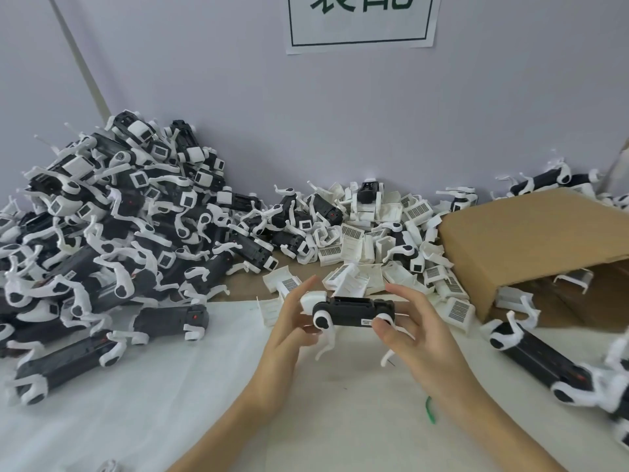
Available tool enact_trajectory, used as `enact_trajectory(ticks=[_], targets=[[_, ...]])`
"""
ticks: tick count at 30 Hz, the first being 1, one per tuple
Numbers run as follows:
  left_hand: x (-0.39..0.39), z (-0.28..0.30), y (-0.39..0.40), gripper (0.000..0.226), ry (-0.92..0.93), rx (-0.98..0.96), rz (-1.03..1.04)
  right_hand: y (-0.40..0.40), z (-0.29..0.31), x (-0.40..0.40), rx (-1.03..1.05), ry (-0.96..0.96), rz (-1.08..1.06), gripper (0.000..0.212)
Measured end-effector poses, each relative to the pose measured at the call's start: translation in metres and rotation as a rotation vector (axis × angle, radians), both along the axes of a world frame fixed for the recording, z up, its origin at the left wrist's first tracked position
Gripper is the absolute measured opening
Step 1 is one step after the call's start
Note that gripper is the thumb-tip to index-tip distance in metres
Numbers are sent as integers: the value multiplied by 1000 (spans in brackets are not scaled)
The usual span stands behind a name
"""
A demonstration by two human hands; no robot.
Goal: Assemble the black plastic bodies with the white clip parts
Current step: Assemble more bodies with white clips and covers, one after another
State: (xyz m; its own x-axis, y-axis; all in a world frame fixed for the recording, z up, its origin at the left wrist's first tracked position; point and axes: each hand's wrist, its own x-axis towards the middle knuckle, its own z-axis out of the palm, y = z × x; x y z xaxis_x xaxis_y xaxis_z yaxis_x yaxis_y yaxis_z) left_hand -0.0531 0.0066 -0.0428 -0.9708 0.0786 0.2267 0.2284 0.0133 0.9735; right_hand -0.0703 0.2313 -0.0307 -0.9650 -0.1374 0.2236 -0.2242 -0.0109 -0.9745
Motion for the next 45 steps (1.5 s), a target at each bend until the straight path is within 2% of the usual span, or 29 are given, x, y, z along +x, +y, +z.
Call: enact_trajectory(ticks=[2, 5, 10, 12, 15, 20, 23, 26, 29, 31, 34, 37, 39, 41, 43, 45], targets=[[2, 0, 2, 58, 17, -8, 33, -1, 2, 1, 39, 17, 5, 54], [5, 1, 6, 49, 43, -43, 72, 1, 4, 1, 94, 23, 23, 39], [7, 6, 6, 39, 84, -57, 70, 5, 8, 2, 175, 57, 46, 35], [7, 6, 7, 43, 94, -46, 63, 8, 9, 0, 151, 100, 46, 44], [6, 9, 8, 63, 54, -1, 36, 13, 9, -2, 87, 148, 78, 62], [9, 10, 5, 43, 69, -101, -25, 23, 10, -6, 152, 190, 107, 65], [9, 8, 7, 47, 112, -110, -2, 28, 14, -9, 224, 185, 109, 71], [6, 2, 9, 57, 197, -110, 72, 24, 12, -9, 127, 80, 90, 77], [4, -3, 12, 64, 317, -211, 91, 14, 7, -5, -63, -105, -39, 68], [6, -6, 14, 59, 486, -374, 61, 8, 8, -4, -172, -230, -40, 67], [8, -13, 19, 59, 750, -665, -2, 7, 8, -3, -218, -347, -35, 61], [8, -15, 22, 62, 851, -734, 84, 4, 5, -2, -297, -320, -46, 52], [8, -11, 21, 79, 726, -666, 142, 0, 4, 0, -293, -244, -107, 59], [9, -3, 17, 99, 441, -496, 87, -4, 4, 5, -232, -137, -144, 61], [10, 1, 15, 91, 170, -278, 0, -6, 4, 9, -134, -31, -127, 62], [9, 3, 14, 70, 49, -169, -17, -10, 2, 11, -86, -5, -95, 66]])
